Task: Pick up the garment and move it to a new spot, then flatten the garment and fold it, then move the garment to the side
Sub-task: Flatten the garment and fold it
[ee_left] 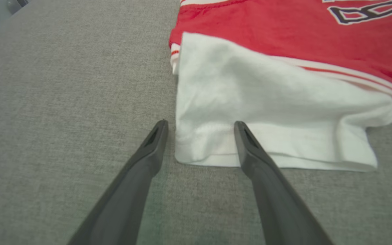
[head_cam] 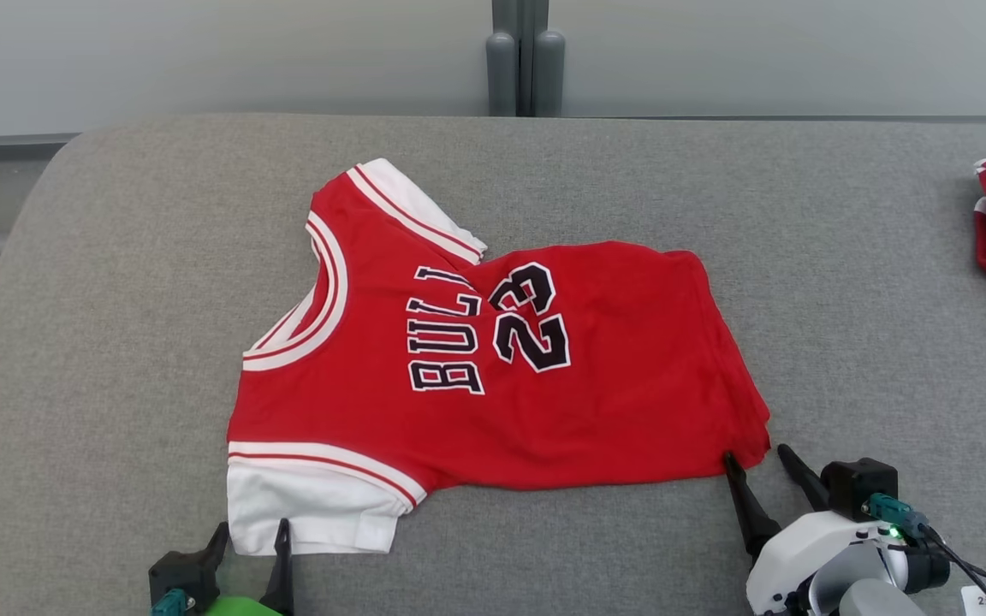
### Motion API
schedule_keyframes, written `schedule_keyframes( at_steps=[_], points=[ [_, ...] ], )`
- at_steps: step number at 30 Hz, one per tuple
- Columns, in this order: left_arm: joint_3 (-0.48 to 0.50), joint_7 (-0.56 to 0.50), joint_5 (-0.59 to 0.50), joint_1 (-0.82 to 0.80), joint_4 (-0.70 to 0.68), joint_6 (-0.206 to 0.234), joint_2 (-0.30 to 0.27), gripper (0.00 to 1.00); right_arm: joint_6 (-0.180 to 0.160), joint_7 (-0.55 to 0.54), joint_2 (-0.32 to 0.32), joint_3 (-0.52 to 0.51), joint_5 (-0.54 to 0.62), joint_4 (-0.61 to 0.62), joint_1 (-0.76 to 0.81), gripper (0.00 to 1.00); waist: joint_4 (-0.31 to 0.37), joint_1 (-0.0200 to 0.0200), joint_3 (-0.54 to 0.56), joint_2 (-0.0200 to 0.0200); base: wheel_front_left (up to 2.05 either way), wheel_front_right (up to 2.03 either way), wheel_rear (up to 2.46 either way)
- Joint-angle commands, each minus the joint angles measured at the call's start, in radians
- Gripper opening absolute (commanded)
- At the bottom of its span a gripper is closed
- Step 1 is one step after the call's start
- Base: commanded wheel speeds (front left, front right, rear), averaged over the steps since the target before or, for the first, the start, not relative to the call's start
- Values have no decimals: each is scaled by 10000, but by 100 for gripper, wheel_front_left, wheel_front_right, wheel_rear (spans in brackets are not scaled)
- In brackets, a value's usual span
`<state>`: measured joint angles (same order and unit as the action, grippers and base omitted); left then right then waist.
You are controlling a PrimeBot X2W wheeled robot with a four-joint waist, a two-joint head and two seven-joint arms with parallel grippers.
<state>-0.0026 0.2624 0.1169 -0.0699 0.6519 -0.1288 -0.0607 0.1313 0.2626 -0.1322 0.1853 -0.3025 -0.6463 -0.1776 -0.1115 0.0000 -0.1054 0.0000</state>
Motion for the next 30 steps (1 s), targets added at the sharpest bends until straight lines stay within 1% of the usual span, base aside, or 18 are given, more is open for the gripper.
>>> schedule_keyframes(
  at_steps=[1,3,4,5,6,7,8,12,15,17,21,23,25,30],
  points=[
    [-114,29,105,-223,109,-21,-73,100,-15,29,-2,27,-120,-202,-186,100,-79,0,-57,0,0,0,0],
    [-297,27,241,-343,284,-20,-73,100,-14,24,40,72,-216,-420,-278,100,-129,0,-89,0,0,0,0],
    [-401,27,341,-412,381,-21,-76,93,-14,7,58,98,-283,-499,-335,86,-149,0,-107,0,0,0,0],
    [-495,16,428,-459,471,-23,-77,60,-14,4,62,132,-318,-550,-360,44,-157,0,-116,0,0,0,0],
    [-569,13,503,-506,545,-22,-97,40,-14,4,57,165,-362,-609,-395,28,-160,0,-128,0,0,0,0],
    [-636,9,525,-544,589,-22,-115,22,-14,3,57,194,-399,-646,-436,9,-158,0,-134,0,0,0,0],
    [-724,9,611,-574,647,-22,-118,0,-14,3,69,199,-478,-669,-476,0,-148,0,-133,0,0,0,0],
    [-927,9,861,-592,651,-20,-182,0,-15,4,83,226,-651,-694,-509,0,-98,0,-54,0,0,0,0],
    [-897,16,1009,-412,324,-11,-238,0,-15,7,32,245,-768,-408,-338,0,-67,0,60,0,0,0,0],
    [-853,16,1098,-209,-65,-11,-234,0,-15,15,-29,152,-864,-84,-177,0,-55,0,128,0,0,0,0],
    [-768,16,1735,61,-1117,-10,-116,0,-15,16,-151,-13,-945,785,189,0,-26,0,223,0,0,0,0],
    [-845,18,1740,76,-1608,-10,-233,0,-15,16,-220,-65,-938,1209,302,0,1,0,244,0,0,0,0],
    [-878,18,1877,-80,-2008,-10,-320,0,-15,16,-271,-51,-920,1609,247,0,56,0,241,0,0,0,0],
    [-1203,18,1965,-1021,-2725,-10,-637,0,-14,16,-414,170,-960,2388,-511,0,264,0,91,0,0,0,0]
  ],
)
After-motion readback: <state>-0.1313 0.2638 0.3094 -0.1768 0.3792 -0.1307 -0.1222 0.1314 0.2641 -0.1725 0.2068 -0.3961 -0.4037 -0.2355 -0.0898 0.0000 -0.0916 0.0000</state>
